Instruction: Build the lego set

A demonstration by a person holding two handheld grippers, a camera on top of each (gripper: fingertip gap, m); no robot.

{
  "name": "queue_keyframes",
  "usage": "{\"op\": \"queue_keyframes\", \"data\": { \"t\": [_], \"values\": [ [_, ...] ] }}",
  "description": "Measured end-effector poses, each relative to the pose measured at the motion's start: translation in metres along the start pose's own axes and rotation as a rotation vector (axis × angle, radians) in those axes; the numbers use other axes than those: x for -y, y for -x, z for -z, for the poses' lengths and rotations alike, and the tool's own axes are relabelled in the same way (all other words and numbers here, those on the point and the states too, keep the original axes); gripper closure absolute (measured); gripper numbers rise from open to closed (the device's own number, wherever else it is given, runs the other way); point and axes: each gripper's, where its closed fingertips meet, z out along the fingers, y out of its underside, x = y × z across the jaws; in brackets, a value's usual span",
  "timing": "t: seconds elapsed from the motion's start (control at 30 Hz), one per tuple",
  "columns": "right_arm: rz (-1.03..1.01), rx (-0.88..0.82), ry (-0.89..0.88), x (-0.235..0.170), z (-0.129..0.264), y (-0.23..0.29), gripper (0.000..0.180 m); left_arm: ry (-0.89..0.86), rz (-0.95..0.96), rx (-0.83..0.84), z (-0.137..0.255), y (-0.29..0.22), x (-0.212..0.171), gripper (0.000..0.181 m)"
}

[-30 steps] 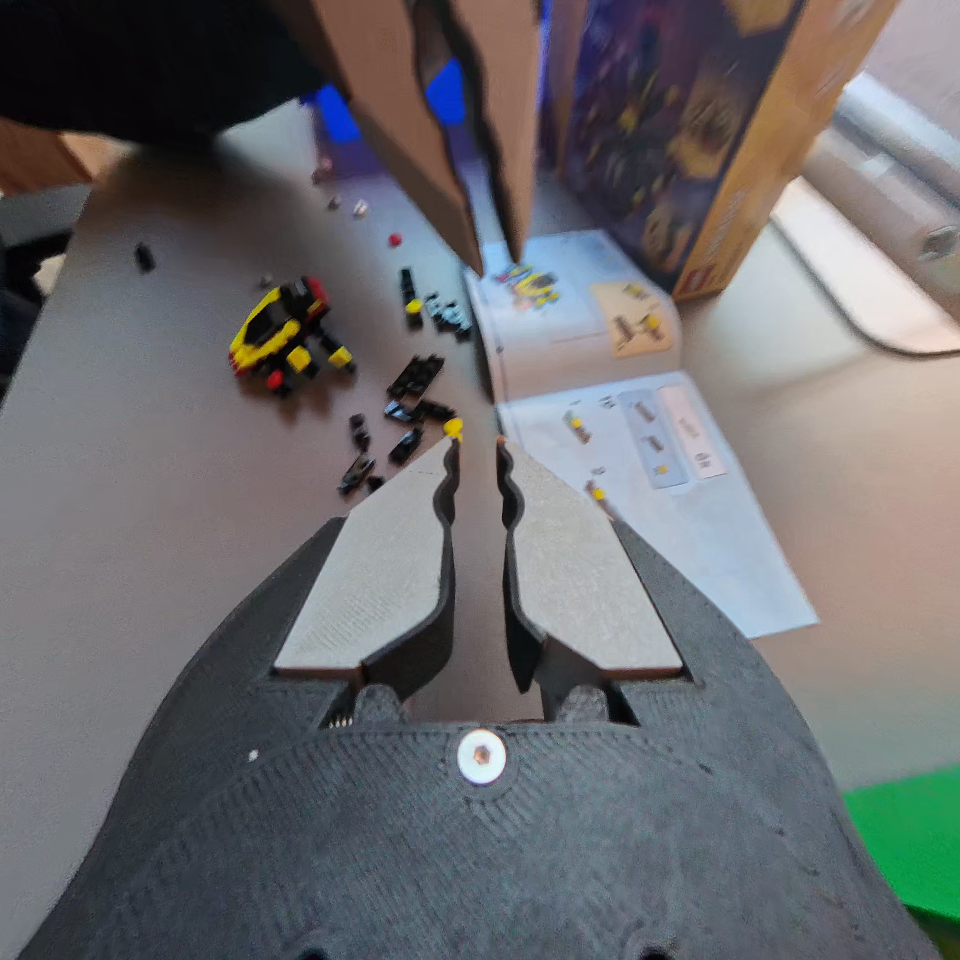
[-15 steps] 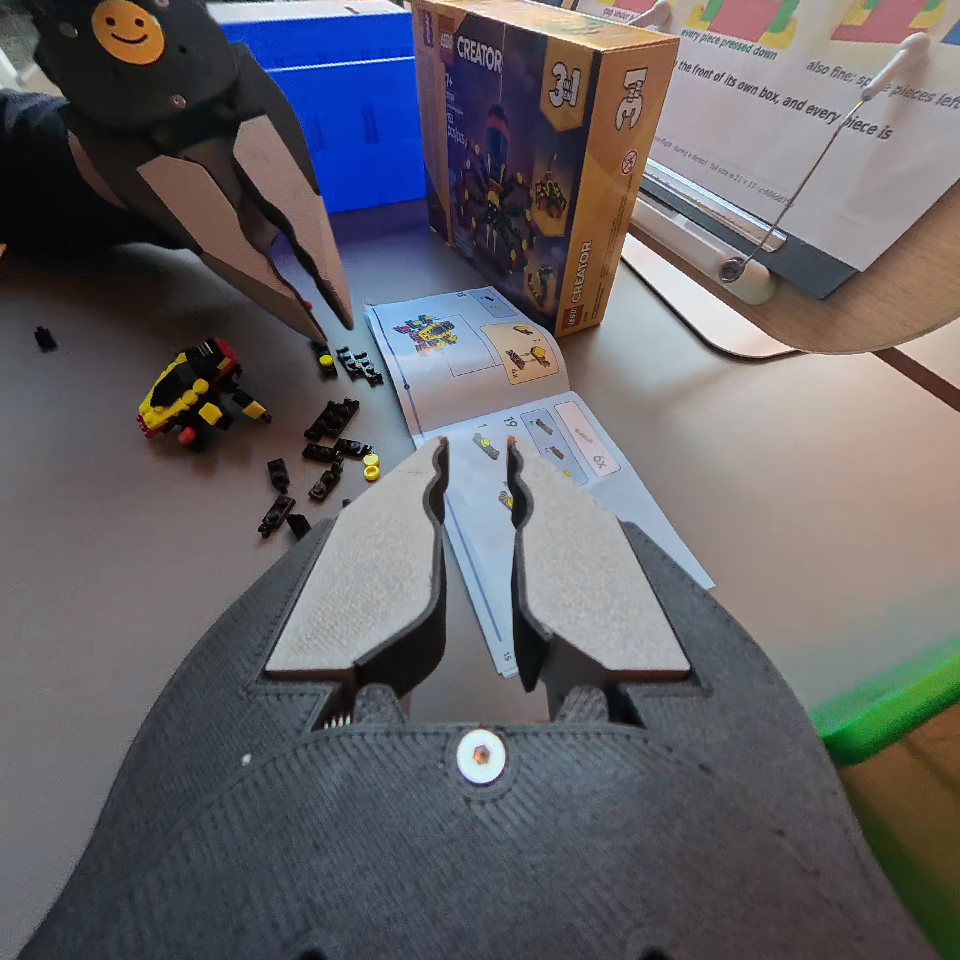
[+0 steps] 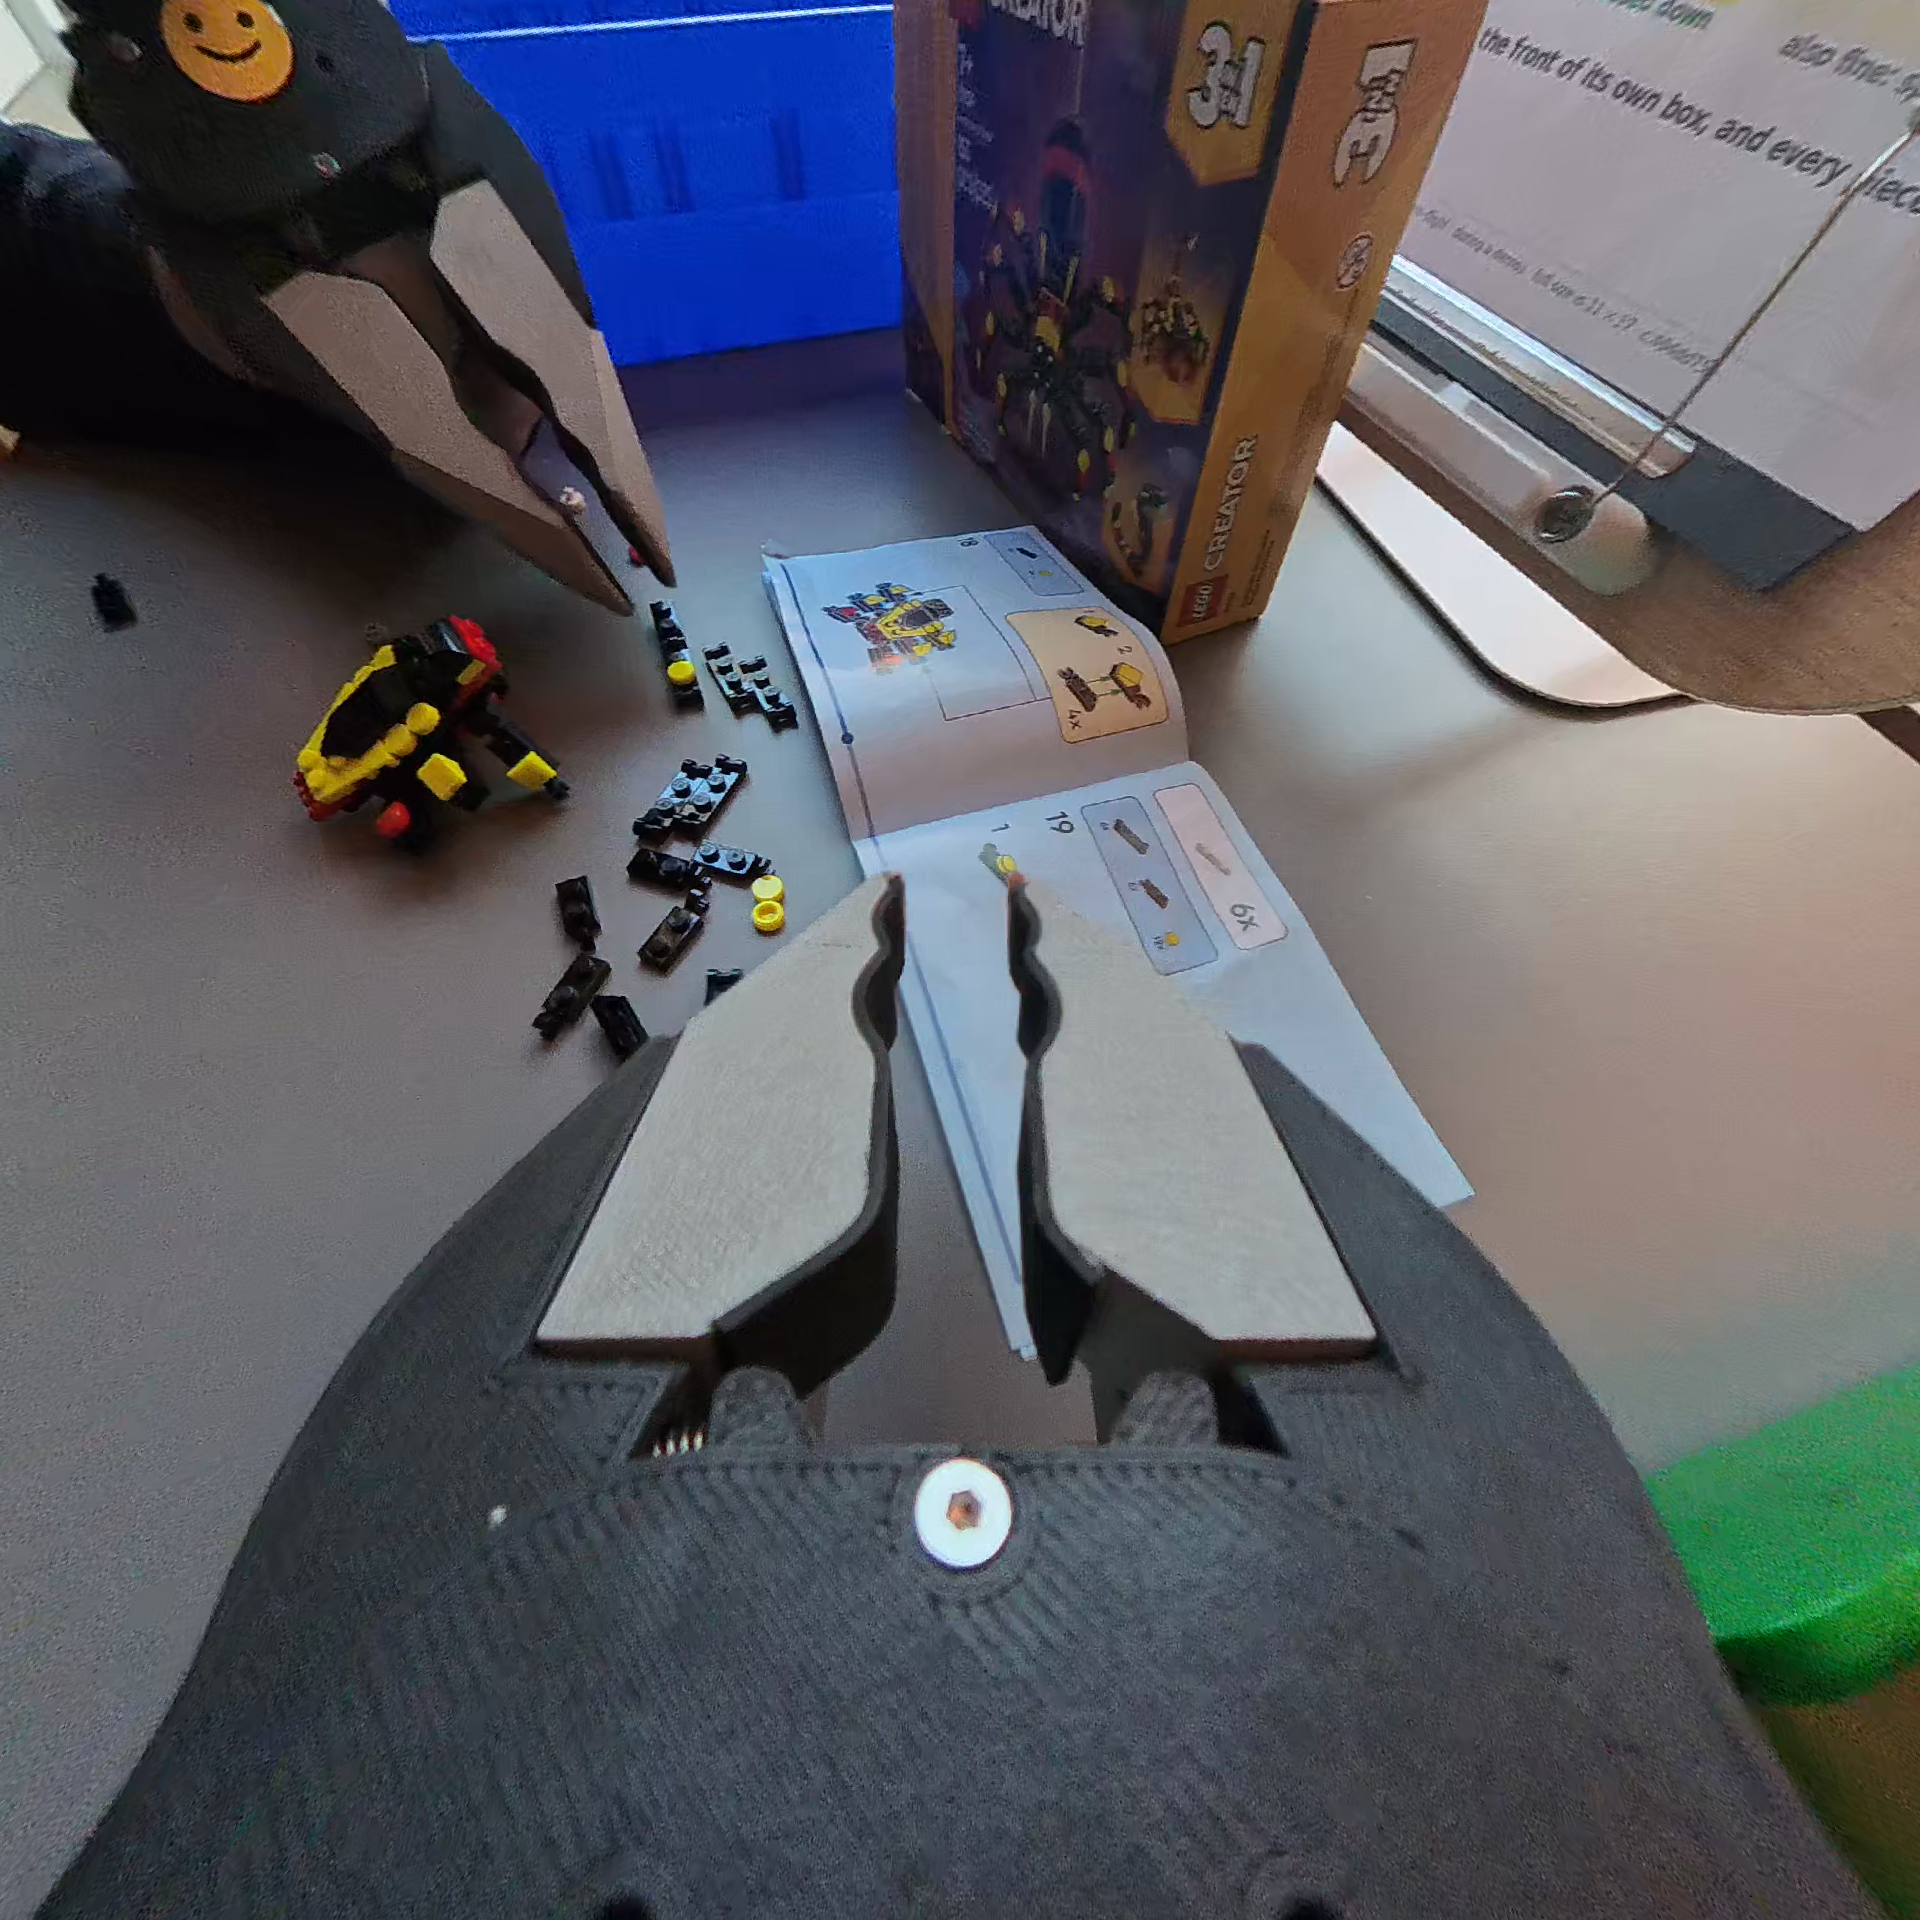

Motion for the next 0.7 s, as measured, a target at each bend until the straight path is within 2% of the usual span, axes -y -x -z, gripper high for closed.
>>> {"op": "queue_keyframes", "data": {
  "t": [0.13,0.23,0.4,0.7],
  "values": [
    [0.021,0.194,0.070,-0.006,0.003,0.038,0.169,0.017,-0.024,0.027,0.001,0.004,-0.006,0.173],
    [0.078,0.308,0.189,-0.021,0.002,0.069,0.173,0.007,-0.011,0.028,0.002,0.006,-0.005,0.173],
    [0.216,0.281,0.337,-0.043,-0.009,0.081,0.177,0.008,-0.016,0.046,0.002,0.009,-0.005,0.173],
    [0.213,0.242,0.302,-0.034,-0.007,0.075,0.173,0.003,0.015,0.054,0.004,0.015,-0.006,0.172]
  ]
}}
